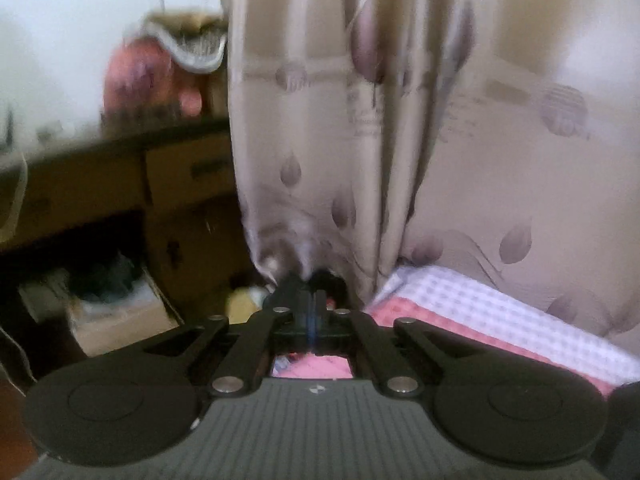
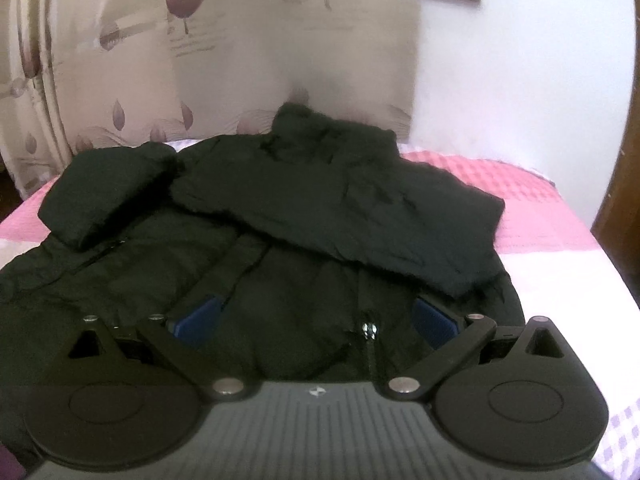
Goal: Fold large clothes
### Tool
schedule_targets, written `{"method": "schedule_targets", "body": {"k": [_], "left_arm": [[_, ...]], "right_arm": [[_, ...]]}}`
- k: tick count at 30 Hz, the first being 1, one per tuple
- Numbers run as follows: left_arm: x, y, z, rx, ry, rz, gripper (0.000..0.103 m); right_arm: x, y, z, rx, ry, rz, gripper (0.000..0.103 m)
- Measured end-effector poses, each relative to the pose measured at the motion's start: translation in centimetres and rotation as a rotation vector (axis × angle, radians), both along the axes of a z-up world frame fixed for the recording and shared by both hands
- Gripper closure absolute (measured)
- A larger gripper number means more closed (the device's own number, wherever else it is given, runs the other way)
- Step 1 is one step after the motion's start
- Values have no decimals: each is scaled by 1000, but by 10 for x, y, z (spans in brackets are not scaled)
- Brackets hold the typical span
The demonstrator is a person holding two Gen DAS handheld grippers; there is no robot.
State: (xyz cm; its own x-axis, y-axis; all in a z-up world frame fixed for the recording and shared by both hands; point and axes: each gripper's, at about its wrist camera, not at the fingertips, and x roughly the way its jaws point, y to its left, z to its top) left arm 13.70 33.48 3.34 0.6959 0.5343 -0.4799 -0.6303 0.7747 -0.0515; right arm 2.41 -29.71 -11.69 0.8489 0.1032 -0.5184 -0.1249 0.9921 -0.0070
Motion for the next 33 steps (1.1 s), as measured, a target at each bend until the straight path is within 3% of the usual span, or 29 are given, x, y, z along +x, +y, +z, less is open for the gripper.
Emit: {"method": "schedule_targets", "body": {"k": [1,3,4,5,7,8,11,13,16,18,19,20,21,24,28,30,33], "left_arm": [[-2,1,-4,-22,6,-47,103],[0,-14,-15,-28,57,-230,93],[1,-25,-22,-57,75,-356,68],[2,-31,-30,-84,74,-458,33],[-7,-60,-41,-96,19,-620,1],[-13,-72,-47,-102,-17,-675,0],[-7,-100,-64,-148,-9,-826,0],[5,-111,-76,-172,4,-871,0],[19,-123,-95,-276,66,-934,1],[23,-131,-102,-296,79,-944,25],[24,-136,-102,-280,102,-972,75],[24,-139,-102,-274,136,-975,96],[23,-138,-100,-271,143,-940,96],[14,-114,-78,-186,55,-779,96],[17,-29,-51,-158,-20,-339,97],[18,0,-43,-32,-1,-195,97],[17,18,-48,36,15,-120,95]], "right_arm": [[3,3,2,-8,-1,4,0],[3,7,2,-7,-12,20,0],[4,9,1,-12,-8,25,0],[5,13,0,-21,-3,29,0],[9,18,-3,-38,10,40,0],[10,21,-5,-46,19,48,0],[9,29,-10,-68,21,64,0],[5,34,-11,-86,15,72,0],[-1,36,-12,-115,13,76,0],[0,38,-11,-132,18,78,0],[1,38,-11,-134,21,80,0],[2,39,-11,-136,26,79,0],[4,39,-10,-137,28,77,0],[8,40,-6,-127,23,76,0],[17,34,11,-95,-5,72,0],[26,33,20,-100,-35,80,0],[49,41,30,-120,-53,98,0]]}}
